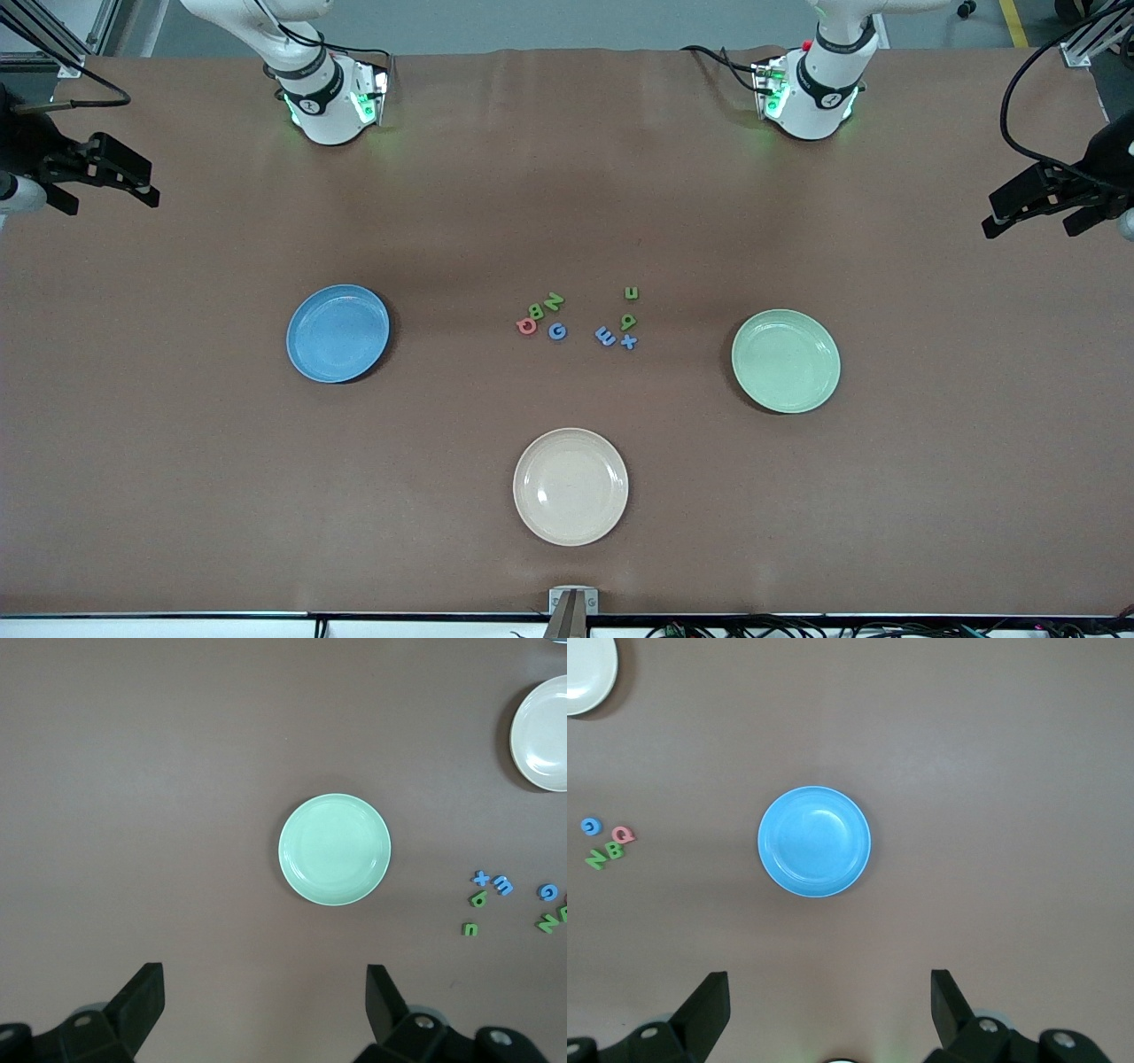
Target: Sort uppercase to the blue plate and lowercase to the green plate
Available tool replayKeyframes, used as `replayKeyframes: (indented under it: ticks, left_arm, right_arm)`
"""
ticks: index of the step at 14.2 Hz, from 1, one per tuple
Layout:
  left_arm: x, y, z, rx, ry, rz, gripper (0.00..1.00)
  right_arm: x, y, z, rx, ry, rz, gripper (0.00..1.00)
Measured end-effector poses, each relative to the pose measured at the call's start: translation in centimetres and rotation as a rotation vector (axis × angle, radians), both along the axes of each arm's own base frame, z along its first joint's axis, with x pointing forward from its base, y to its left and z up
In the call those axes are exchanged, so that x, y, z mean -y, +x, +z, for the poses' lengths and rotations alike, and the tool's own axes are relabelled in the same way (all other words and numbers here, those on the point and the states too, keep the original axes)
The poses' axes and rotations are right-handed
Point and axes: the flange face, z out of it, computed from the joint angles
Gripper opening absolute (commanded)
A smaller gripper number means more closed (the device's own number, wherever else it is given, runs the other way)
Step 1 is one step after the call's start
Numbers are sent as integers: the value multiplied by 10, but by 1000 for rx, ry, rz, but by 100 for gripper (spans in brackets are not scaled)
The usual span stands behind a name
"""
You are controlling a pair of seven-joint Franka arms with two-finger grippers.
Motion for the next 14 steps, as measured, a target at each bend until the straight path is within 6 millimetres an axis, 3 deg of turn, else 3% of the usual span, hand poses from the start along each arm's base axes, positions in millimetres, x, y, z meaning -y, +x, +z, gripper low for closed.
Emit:
replayKeyframes:
  ticks: [5, 8, 11, 14]
  left_arm:
    - [0, 0, -1, -5, 0, -3, 100]
    - [6, -1, -12, -61, 2, -17, 100]
    - [48, 10, -53, -145, 9, -45, 100]
    - [123, 23, -114, -237, 34, -25, 100]
  right_arm:
    - [0, 0, 0, -2, 2, -22, 100]
    - [0, 0, 0, -3, 12, -40, 100]
    - [0, -1, 0, -7, 13, -42, 100]
    - [2, 0, 1, -5, 13, -46, 100]
